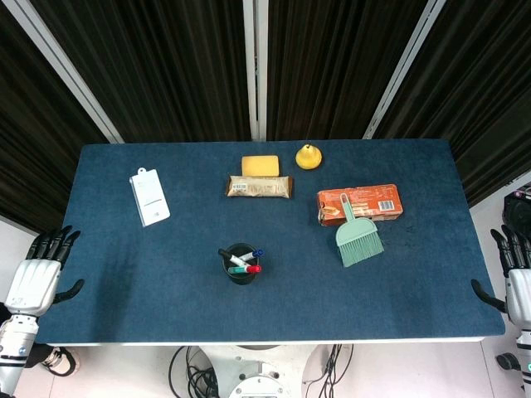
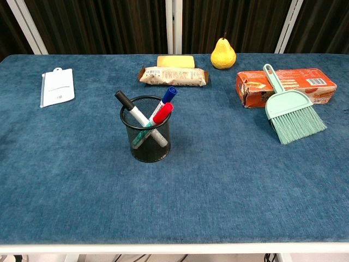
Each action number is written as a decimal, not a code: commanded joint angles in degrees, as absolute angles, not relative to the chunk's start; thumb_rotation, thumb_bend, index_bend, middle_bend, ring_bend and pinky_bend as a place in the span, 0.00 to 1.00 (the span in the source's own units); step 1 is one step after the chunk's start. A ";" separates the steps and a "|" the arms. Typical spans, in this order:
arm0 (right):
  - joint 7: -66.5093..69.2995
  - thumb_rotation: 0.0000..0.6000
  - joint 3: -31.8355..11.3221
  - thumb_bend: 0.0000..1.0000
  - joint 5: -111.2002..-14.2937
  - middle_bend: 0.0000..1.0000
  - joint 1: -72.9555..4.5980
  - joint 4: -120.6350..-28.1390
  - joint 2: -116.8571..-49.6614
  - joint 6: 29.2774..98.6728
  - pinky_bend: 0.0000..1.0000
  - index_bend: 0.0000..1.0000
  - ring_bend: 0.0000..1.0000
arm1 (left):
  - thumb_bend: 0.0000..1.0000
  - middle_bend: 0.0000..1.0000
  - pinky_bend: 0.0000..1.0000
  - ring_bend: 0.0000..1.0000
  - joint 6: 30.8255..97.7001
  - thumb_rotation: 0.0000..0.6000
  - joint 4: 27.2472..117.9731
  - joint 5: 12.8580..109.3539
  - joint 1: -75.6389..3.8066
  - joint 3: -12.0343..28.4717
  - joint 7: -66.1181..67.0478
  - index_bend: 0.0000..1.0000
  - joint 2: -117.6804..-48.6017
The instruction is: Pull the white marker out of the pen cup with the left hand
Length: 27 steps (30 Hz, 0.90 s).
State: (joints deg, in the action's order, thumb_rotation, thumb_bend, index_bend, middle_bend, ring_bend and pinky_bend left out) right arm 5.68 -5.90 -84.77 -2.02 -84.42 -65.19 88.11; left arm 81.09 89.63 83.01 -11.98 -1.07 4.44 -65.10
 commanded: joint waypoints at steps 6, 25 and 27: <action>5.07 1.00 -5.31 0.17 -84.94 0.00 -1.93 -84.61 -65.11 87.75 0.00 0.00 0.00 | 0.24 0.02 0.07 0.00 80.65 1.00 89.17 84.08 -11.67 -1.01 2.99 0.06 -65.41; 2.06 1.00 -5.36 0.17 -85.34 0.00 -1.36 -87.88 -62.99 88.92 0.00 0.00 0.00 | 0.24 0.10 0.11 0.00 69.49 1.00 104.17 87.72 -21.95 3.27 11.90 0.11 -62.57; 1.82 1.00 -5.36 0.17 -85.61 0.00 -1.73 -88.13 -62.90 88.51 0.00 0.00 0.00 | 0.24 0.11 0.12 0.00 67.14 1.00 106.33 86.34 -23.73 4.18 14.71 0.12 -63.05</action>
